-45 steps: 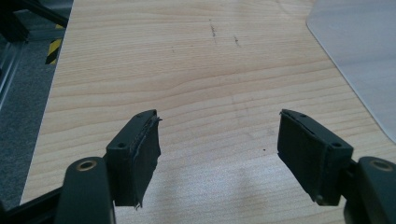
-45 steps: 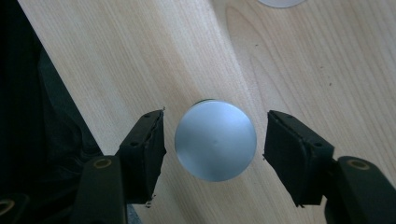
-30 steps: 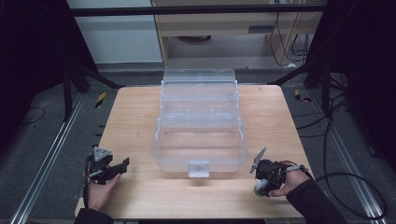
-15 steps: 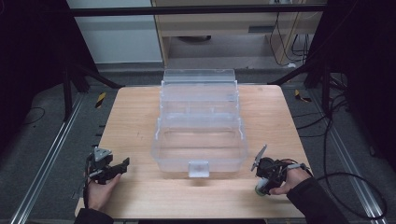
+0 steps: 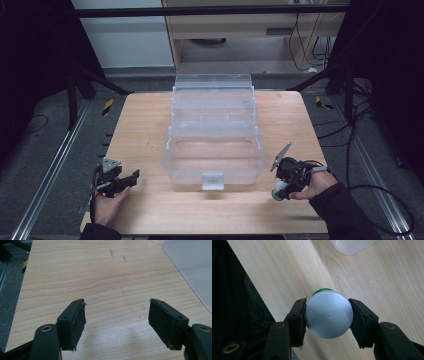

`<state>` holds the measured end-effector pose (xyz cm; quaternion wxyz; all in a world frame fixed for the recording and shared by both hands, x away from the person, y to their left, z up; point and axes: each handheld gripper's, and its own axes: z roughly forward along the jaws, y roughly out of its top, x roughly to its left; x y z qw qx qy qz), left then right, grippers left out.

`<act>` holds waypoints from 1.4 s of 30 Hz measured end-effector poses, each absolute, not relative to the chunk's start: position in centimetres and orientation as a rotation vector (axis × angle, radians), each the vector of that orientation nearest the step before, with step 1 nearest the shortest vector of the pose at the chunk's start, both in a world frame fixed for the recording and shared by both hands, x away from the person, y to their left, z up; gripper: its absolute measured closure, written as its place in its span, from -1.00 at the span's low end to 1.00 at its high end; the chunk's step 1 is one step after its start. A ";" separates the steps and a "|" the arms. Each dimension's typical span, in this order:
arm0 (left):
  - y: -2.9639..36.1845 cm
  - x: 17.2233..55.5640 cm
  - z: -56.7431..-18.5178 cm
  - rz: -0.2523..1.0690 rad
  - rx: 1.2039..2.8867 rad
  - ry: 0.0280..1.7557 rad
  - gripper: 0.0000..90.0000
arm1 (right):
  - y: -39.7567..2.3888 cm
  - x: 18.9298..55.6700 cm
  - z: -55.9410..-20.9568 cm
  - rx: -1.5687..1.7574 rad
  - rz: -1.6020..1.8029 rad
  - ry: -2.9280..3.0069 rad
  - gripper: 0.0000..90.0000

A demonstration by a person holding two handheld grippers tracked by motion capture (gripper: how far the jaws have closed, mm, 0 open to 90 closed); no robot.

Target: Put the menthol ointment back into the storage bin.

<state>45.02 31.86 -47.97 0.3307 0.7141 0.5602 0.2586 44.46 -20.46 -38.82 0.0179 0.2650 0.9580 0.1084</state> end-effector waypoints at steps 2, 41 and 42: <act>31.8 45.0 -48.0 0.677 1.868 1.464 -0.35 | -20.4 44.5 -38.6 0.831 0.343 2.970 0.12; 31.8 45.2 -48.1 0.668 1.879 1.467 -0.34 | -18.2 47.6 -30.6 0.817 0.510 2.896 0.12; 31.8 45.2 -48.1 0.669 1.879 1.467 -0.34 | -18.0 47.8 -30.5 0.821 0.513 2.892 0.12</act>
